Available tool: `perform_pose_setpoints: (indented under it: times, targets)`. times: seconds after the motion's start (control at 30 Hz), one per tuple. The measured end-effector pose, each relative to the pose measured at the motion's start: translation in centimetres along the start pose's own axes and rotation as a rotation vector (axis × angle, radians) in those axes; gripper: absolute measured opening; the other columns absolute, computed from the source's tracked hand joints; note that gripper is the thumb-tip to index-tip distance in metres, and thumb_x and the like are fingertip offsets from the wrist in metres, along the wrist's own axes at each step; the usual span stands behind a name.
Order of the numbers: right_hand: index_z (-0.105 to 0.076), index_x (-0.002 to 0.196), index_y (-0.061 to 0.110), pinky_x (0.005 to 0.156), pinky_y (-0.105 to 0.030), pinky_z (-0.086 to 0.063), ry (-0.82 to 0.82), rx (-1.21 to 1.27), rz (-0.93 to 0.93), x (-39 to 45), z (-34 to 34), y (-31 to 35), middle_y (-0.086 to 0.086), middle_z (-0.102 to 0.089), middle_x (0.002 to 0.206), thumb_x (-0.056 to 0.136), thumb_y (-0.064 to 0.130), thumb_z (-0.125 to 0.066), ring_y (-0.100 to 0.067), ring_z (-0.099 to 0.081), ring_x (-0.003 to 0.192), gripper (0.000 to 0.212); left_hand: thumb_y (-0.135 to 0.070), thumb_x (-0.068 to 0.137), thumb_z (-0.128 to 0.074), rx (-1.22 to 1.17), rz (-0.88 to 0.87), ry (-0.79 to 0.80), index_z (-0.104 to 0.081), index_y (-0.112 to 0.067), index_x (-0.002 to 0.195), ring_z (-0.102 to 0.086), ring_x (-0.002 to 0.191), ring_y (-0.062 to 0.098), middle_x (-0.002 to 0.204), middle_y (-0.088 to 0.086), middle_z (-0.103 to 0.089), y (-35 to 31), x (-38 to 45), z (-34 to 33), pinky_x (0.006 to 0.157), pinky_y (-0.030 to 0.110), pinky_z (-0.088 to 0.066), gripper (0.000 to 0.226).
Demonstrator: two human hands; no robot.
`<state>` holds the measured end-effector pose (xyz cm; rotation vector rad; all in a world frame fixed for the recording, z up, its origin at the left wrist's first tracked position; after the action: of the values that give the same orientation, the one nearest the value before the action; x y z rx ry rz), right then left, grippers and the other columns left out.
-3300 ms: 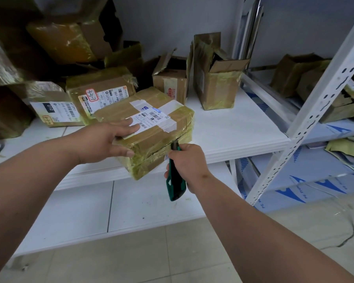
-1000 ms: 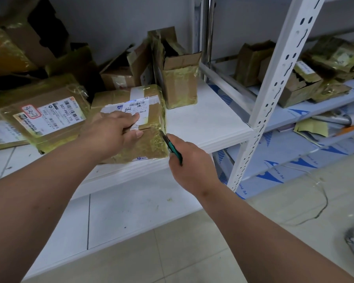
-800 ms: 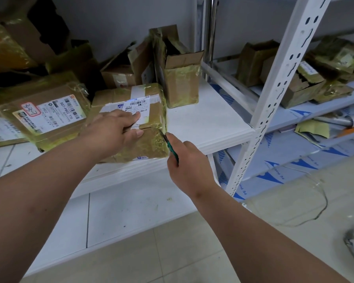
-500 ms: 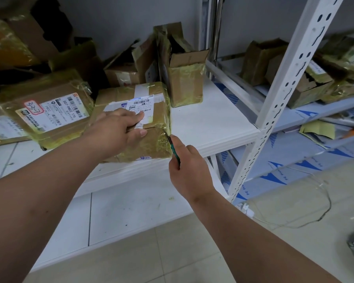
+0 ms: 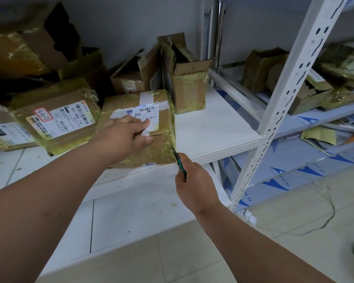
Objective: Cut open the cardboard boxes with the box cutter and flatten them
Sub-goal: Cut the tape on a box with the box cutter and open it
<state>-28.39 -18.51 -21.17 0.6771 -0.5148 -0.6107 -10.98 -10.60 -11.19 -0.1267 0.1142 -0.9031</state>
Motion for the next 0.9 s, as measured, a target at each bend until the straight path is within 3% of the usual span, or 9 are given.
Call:
perform_pose_setpoints:
  times: [0.17, 0.4, 0.5, 0.6, 0.73, 0.8, 0.9]
  targets:
    - [-0.042, 0.143, 0.027, 0.071, -0.043, -0.052, 0.057, -0.041, -0.037, -0.8, -0.5, -0.8, -0.005, -0.058, 0.091, 0.095, 0.013, -0.042, -0.025, -0.057, 0.080, 0.050, -0.065, 0.092, -0.042, 0.013, 0.009, 0.007, -0.029, -0.051, 0.147, -0.023, 0.138, 0.025, 0.153, -0.021, -0.030, 0.1, 0.0, -0.2, 0.115, 0.049, -0.024, 0.057]
    - [-0.046, 0.135, 0.030, 0.074, -0.037, -0.053, 0.278, -0.173, -0.214, -5.2, -2.2, -5.8, -0.002, -0.059, 0.091, 0.094, 0.016, -0.041, -0.022, -0.060, 0.085, 0.043, -0.067, 0.091, -0.042, 0.000, -0.001, 0.009, -0.031, -0.052, 0.146, -0.023, 0.140, 0.022, 0.152, -0.022, -0.030, 0.2, -0.1, 0.0, 0.115, 0.048, -0.024, 0.058]
    - [-0.044, 0.141, 0.033, 0.070, -0.033, -0.051, 0.177, -0.119, -0.174, -6.1, -0.5, -6.5, 0.005, -0.058, 0.091, 0.096, 0.019, -0.044, -0.015, -0.057, 0.079, 0.047, -0.066, 0.091, -0.043, -0.009, 0.011, 0.011, -0.032, -0.050, 0.146, -0.024, 0.139, 0.023, 0.152, -0.022, -0.030, 0.0, -0.2, 0.0, 0.115, 0.046, -0.025, 0.058]
    - [-0.046, 0.142, 0.030, 0.074, -0.031, -0.050, 0.021, -0.042, -0.104, -3.9, 1.6, -5.0, 0.006, -0.063, 0.102, 0.098, 0.017, -0.046, -0.017, -0.061, 0.086, 0.046, -0.069, 0.087, -0.044, 0.002, 0.012, 0.006, -0.034, -0.050, 0.145, -0.029, 0.135, 0.024, 0.149, -0.021, -0.033, 0.1, 0.0, 0.0, 0.114, 0.045, -0.027, 0.062]
    - [-0.041, 0.146, 0.032, 0.085, -0.036, -0.053, 0.075, 0.056, -0.095, -0.5, 2.1, -2.0, 0.006, -0.065, 0.117, 0.100, 0.018, -0.042, -0.020, -0.063, 0.101, 0.048, -0.087, 0.069, -0.039, 0.034, 0.028, 0.023, -0.039, -0.047, 0.143, -0.037, 0.129, 0.025, 0.142, -0.016, -0.039, -0.4, 0.2, 0.4, 0.108, 0.048, -0.034, 0.084]
    - [-0.043, 0.143, 0.035, 0.082, -0.041, -0.056, 0.139, 0.202, -0.187, 0.8, 2.1, -1.6, 0.005, -0.065, 0.103, 0.100, 0.017, -0.039, -0.023, -0.064, 0.087, 0.047, -0.095, 0.057, -0.029, 0.065, 0.057, 0.034, -0.042, -0.042, 0.141, -0.038, 0.129, 0.025, 0.142, -0.012, -0.038, -1.0, 0.0, 0.7, 0.106, 0.051, -0.036, 0.100]
    - [-0.050, 0.133, 0.036, 0.063, -0.032, -0.053, 0.230, 0.349, -0.326, 2.6, 2.4, -1.3, 0.002, -0.059, 0.084, 0.099, 0.011, -0.036, -0.018, -0.060, 0.061, 0.045, -0.092, 0.065, -0.038, 0.057, 0.105, 0.003, -0.047, -0.031, 0.134, -0.045, 0.122, 0.025, 0.137, -0.004, -0.041, -2.4, 0.1, 1.0, 0.101, 0.050, -0.041, 0.093]
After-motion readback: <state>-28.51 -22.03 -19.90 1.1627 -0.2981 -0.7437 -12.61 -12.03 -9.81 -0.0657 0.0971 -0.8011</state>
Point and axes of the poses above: each hand's wrist, its own x-axis towards the middle knuckle, its own z-axis out of the back of the hand, y = z × x, the point moved 6 cm from there along x, towards the middle knuckle
